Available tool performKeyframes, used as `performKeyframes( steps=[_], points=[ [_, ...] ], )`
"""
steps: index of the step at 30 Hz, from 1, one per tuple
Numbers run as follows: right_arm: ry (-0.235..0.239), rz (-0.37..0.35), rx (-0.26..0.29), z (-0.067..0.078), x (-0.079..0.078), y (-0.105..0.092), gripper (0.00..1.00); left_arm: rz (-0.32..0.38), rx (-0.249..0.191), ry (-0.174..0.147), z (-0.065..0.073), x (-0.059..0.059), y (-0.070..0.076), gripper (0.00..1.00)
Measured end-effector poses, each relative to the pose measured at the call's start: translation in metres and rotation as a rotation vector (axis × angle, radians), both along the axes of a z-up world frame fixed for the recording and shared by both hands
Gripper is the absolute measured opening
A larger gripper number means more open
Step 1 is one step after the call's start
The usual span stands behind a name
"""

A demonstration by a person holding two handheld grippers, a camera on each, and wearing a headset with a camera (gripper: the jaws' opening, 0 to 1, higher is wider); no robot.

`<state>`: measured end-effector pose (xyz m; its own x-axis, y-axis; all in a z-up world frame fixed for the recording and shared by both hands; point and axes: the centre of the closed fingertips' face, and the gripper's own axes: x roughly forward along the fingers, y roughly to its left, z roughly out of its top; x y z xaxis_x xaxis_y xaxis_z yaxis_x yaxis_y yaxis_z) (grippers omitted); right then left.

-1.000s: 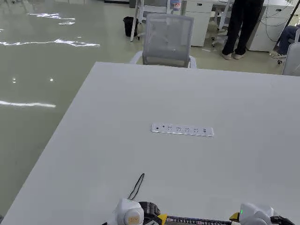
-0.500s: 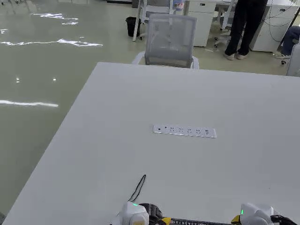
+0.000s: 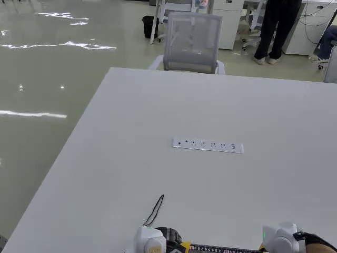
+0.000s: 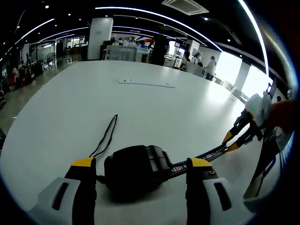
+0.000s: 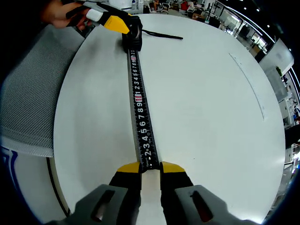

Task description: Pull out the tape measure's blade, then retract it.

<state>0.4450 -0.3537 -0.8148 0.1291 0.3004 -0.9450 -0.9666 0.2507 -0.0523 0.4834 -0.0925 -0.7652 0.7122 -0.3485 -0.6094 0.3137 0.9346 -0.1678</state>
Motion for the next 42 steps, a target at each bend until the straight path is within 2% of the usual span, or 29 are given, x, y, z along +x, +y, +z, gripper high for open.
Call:
performKeyframes(
  steps=[6, 8, 9, 10, 11, 14, 17, 19, 22, 23, 27, 30, 35, 42],
  points=[
    [-0.006, -0.006, -0.002, 0.001, -0.002, 0.001, 0.14, 0.025, -0.007, 0.017, -0.005, 0.002, -0.001, 0.73],
    [-0.008, -0.008, -0.003, 0.0, -0.001, 0.001, 0.14, 0.023, 0.007, 0.02, -0.007, 0.001, -0.002, 0.72],
    [-0.009, -0.01, -0.003, 0.001, -0.001, 0.001, 0.14, 0.026, 0.024, 0.013, -0.005, 0.001, -0.001, 0.68],
    [-0.009, -0.012, -0.003, 0.001, -0.001, 0.001, 0.14, 0.016, 0.069, -0.008, -0.004, 0.003, 0.003, 0.63],
    [-0.009, -0.015, -0.004, 0.0, -0.001, 0.001, 0.14, 0.016, 0.062, -0.01, -0.005, 0.003, 0.001, 0.61],
    [-0.009, -0.022, -0.005, 0.0, 0.0, 0.001, 0.14, 0.023, 0.06, 0.005, -0.008, 0.005, 0.0, 0.69],
    [-0.01, -0.025, -0.008, -0.001, 0.0, 0.0, 0.14, 0.011, 0.071, 0.021, -0.011, 0.002, -0.003, 0.66],
    [-0.011, -0.025, -0.01, -0.001, 0.0, 0.0, 0.14, 0.007, 0.078, 0.015, -0.012, 0.002, -0.004, 0.67],
    [-0.011, -0.028, -0.011, 0.0, 0.0, 0.001, 0.14, 0.041, 0.053, 0.026, -0.013, 0.005, -0.001, 0.66],
    [-0.011, -0.029, -0.012, -0.001, 0.0, 0.001, 0.14, 0.059, 0.039, 0.046, -0.015, 0.004, 0.0, 0.65],
    [-0.012, -0.035, -0.013, -0.002, 0.0, 0.0, 0.14, 0.052, 0.069, 0.034, -0.017, 0.008, 0.0, 0.68],
    [-0.013, -0.037, -0.015, -0.002, 0.0, 0.001, 0.14, 0.05, 0.071, 0.037, -0.019, 0.009, 0.0, 0.64],
    [-0.013, -0.041, -0.013, -0.002, 0.001, 0.001, 0.14, 0.042, 0.084, 0.029, -0.022, 0.01, 0.001, 0.64],
    [-0.013, -0.046, -0.02, -0.002, 0.001, 0.001, 0.14, 0.026, 0.111, 0.045, -0.022, 0.008, 0.0, 0.63]
  ],
)
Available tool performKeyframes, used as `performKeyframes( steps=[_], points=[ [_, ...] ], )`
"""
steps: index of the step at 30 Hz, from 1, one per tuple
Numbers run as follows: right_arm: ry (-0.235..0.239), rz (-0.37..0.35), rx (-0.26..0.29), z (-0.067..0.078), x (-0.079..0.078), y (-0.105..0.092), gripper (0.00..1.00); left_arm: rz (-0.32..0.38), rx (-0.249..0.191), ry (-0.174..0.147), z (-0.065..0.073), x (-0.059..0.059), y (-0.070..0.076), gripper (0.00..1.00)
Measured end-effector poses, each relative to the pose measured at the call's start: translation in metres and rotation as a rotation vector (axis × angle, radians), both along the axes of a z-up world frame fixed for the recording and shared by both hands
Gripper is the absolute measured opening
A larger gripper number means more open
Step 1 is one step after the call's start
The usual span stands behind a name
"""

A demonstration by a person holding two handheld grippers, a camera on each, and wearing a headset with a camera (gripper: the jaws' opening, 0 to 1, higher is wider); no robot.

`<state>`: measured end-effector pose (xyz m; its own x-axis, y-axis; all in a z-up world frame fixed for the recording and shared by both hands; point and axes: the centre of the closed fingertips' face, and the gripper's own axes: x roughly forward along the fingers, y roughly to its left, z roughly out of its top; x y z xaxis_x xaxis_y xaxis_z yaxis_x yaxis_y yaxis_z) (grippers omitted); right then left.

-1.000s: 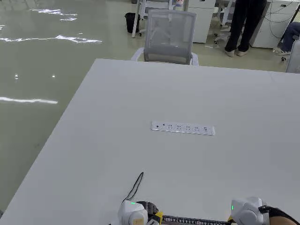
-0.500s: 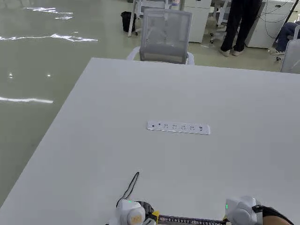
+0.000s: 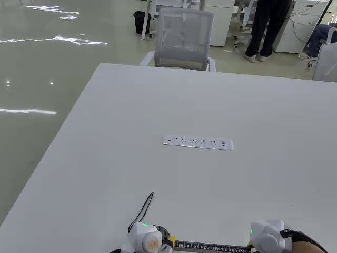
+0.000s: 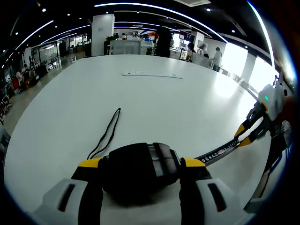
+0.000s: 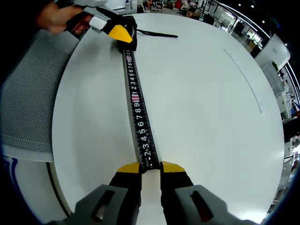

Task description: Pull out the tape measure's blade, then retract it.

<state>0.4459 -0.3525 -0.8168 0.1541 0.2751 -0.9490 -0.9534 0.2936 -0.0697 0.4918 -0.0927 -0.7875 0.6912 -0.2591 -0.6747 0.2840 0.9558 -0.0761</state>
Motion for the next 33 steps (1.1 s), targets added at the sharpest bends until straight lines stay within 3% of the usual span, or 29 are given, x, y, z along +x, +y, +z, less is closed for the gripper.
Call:
performKeyframes(
  steps=[4, 10, 21, 33],
  points=[
    [-0.002, -0.008, 0.001, -0.0009, 0.0002, -0.0002, 0.14, -0.022, 0.035, 0.003, -0.0029, -0.0001, 0.0, 0.63],
    [-0.004, -0.009, 0.001, -0.0004, -0.0014, 0.0012, 0.14, -0.027, 0.045, 0.012, -0.0013, -0.0014, 0.0004, 0.62],
    [-0.003, -0.025, 0.013, 0.0018, -0.0038, 0.0025, 0.14, -0.049, 0.023, 0.015, -0.0021, -0.0013, 0.0006, 0.62],
    [0.002, -0.025, 0.016, 0.0011, -0.0061, 0.0085, 0.14, -0.067, 0.031, 0.014, -0.0021, -0.0009, 0.0006, 0.61]
  ],
)
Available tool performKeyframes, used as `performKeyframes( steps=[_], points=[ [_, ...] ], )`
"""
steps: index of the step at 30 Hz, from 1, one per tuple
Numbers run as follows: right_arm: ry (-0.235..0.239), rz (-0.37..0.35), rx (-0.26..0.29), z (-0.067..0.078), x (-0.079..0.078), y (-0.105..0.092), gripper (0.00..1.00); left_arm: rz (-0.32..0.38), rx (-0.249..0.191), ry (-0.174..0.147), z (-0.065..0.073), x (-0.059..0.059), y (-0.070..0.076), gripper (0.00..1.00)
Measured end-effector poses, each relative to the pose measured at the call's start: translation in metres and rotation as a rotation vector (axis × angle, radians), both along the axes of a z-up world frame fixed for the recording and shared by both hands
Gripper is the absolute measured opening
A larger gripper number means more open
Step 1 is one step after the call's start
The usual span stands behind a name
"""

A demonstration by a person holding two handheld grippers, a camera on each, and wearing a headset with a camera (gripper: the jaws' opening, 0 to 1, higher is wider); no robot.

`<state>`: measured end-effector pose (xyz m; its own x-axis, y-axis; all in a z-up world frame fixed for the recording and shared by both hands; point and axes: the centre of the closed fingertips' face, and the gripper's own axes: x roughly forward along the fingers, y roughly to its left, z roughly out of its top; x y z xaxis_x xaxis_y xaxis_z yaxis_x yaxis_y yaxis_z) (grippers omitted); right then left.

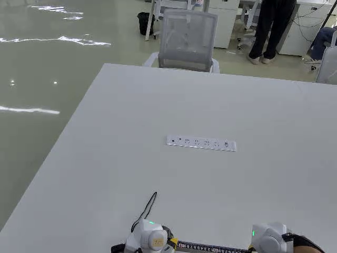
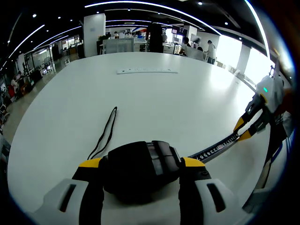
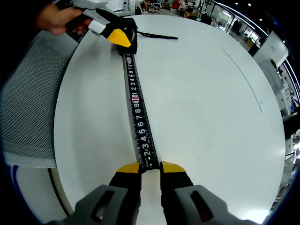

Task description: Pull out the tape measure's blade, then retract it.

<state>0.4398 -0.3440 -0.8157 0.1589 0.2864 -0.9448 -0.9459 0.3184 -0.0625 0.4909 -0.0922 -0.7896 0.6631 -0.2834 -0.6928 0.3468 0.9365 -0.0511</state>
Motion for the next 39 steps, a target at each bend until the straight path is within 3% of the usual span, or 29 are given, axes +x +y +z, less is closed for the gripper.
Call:
performKeyframes(
  steps=[39],
  points=[
    [0.008, -0.015, 0.023, 0.001, 0.0, 0.02, 0.14, -0.004, 0.002, -0.004, 0.0, 0.0, 0.0, 0.62]
  ],
)
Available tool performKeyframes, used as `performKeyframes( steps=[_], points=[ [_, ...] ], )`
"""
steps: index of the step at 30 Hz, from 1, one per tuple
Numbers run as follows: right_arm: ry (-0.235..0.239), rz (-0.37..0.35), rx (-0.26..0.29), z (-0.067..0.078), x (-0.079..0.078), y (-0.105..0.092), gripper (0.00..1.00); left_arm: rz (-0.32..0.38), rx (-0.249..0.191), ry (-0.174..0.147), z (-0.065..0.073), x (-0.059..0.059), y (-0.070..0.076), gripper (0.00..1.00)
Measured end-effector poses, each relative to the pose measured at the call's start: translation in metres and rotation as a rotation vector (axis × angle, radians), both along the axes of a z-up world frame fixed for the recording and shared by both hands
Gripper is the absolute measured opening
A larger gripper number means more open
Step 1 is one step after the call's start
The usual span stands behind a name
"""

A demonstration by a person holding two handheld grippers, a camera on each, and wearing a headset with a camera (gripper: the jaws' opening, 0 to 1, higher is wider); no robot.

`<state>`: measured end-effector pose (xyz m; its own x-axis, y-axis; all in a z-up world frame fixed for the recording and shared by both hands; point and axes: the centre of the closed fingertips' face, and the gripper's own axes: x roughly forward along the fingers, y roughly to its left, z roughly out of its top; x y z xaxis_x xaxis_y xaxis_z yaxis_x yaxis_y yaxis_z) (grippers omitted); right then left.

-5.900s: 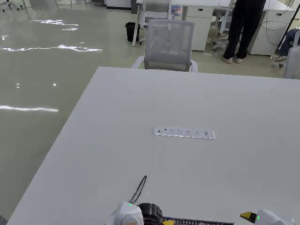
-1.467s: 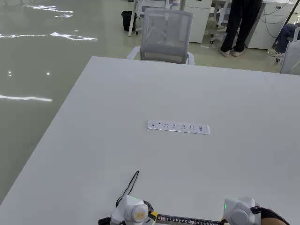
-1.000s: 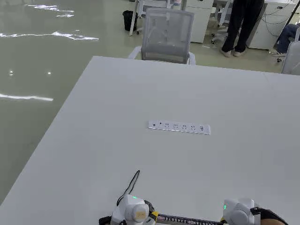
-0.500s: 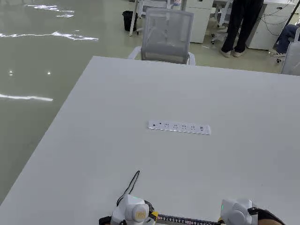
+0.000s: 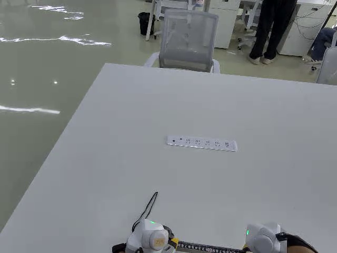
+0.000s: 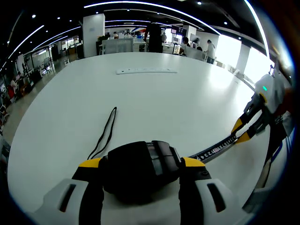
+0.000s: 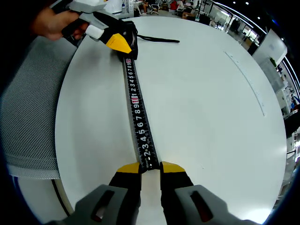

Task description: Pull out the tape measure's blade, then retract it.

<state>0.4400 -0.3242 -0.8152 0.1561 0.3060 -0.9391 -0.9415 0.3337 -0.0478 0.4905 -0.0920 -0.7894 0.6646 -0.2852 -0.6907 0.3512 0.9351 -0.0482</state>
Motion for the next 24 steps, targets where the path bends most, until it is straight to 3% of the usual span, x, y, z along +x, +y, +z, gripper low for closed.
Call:
performKeyframes(
  steps=[24],
  points=[
    [-0.002, 0.001, 0.006, -0.002, 0.0, 0.01, 0.14, -0.004, -0.003, 0.001, 0.0, -0.001, -0.001, 0.62]
  ],
)
